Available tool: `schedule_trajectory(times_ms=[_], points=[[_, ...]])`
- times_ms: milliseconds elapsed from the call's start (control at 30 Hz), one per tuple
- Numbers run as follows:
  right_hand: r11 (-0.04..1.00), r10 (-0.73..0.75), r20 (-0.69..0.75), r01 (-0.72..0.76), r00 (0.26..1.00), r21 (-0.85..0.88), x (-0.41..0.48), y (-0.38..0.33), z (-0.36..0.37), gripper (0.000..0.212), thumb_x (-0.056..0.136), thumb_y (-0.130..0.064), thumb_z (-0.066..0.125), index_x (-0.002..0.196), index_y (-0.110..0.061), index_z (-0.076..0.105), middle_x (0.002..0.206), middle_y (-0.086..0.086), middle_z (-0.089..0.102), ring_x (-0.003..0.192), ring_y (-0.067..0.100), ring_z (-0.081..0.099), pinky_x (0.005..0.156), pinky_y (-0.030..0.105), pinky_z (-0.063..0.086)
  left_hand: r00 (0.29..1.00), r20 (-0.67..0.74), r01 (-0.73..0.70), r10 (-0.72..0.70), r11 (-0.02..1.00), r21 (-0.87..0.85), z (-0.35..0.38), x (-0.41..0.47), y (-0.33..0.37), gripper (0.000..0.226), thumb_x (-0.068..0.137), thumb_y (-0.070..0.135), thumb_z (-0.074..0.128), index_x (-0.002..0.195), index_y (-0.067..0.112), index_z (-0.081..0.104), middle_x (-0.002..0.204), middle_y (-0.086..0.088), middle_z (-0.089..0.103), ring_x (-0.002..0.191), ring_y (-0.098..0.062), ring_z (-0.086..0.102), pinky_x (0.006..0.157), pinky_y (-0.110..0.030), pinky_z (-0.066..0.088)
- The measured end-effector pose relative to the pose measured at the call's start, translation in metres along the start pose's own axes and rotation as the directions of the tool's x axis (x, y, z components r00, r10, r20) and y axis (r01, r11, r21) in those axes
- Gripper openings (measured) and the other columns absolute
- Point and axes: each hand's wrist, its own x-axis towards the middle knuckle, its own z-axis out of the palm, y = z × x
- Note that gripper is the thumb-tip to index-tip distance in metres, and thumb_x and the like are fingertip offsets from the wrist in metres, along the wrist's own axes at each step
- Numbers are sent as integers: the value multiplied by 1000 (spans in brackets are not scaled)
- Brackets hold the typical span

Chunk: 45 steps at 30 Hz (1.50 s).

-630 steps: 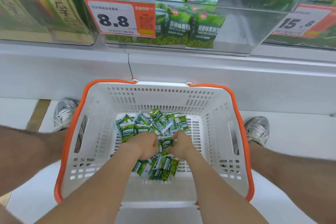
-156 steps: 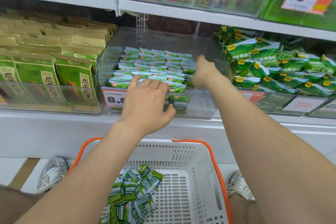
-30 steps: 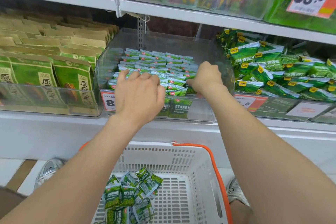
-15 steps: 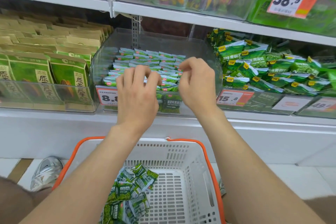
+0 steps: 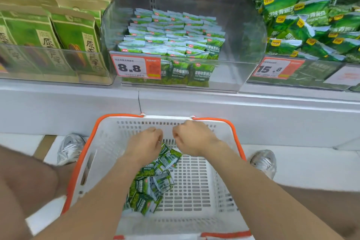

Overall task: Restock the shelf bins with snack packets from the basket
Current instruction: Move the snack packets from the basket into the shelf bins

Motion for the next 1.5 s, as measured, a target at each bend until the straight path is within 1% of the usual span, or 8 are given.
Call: schedule_trajectory(times_ms=[233, 600, 733, 867, 1000, 1200, 1333, 1500], points=[[994, 102, 501, -101, 859, -29, 9, -4, 71, 23, 99, -9, 49, 78, -17, 42, 84, 4, 47, 71, 23, 50, 69, 39, 49, 916, 392, 78, -88, 996, 42, 56, -6, -20, 20, 98, 15, 55, 115, 23, 62, 118, -3, 63, 98, -26, 63, 85, -46, 59], [964, 218, 498, -264, 839, 22, 27, 33, 94, 29, 97, -11, 50, 72, -18, 38, 80, 2, 45, 80, 26, 54, 76, 37, 52, 665, 746, -214, 31, 965, 150, 108, 12, 13, 97, 92, -17, 53, 166, 33, 16, 171, -4, -26, 135, -43, 49, 64, -36, 48], [968, 188, 516, -246, 836, 47, 33, 30, 96, 30, 97, -11, 50, 72, -18, 36, 81, 2, 43, 89, 30, 57, 85, 42, 56, 802, 596, -20, 43, 999, -46, 116, 15, -3, 64, 98, 2, 63, 154, 22, 39, 167, -7, 16, 100, -30, 66, 79, -43, 56], [970, 171, 513, -234, 841, 60, 35, 24, 95, 29, 97, -8, 49, 73, -18, 36, 81, 3, 43, 84, 29, 54, 74, 39, 49, 931, 366, 125, -17, 954, -273, 103, 21, -3, 25, 97, 0, 62, 91, 22, 49, 101, -4, 56, 86, -30, 57, 79, -47, 51], [927, 164, 464, -296, 870, 228, 35, 27, 92, 15, 101, -17, 56, 91, -12, 47, 101, 9, 54, 91, 32, 58, 75, 39, 50, 906, 422, 313, -47, 745, -589, 71, 25, 0, 27, 97, 0, 67, 94, 18, 47, 100, -6, 55, 74, -22, 53, 70, -48, 56], [612, 128, 491, -458, 862, 645, 20, 30, 76, 71, 89, -27, 83, 144, 2, 50, 121, 19, 72, 104, 30, 74, 95, 46, 59, 827, 562, 510, -34, 468, -722, 18, 21, 3, 26, 97, -2, 67, 113, 15, 55, 89, -11, 63, 61, -14, 60, 60, -27, 48], [429, 91, 448, -441, 889, 788, 12, 26, 58, 15, 90, -6, 80, 93, 2, 67, 89, 15, 77, 92, 32, 78, 82, 43, 64, 862, 503, 495, -61, 308, -812, -4, 10, 1, 18, 98, 3, 70, 116, 4, 70, 84, -15, 71, 69, -18, 67, 70, -28, 58], [402, 135, 345, -369, 929, 838, 5, 24, 45, 27, 82, -6, 87, 80, -10, 61, 75, 7, 74, 81, 24, 78, 75, 38, 65, 903, 392, 429, -175, 320, -845, -24, 0, 1, 14, 95, 17, 76, 106, 8, 77, 78, -9, 77, 74, -18, 72, 76, -30, 61]])
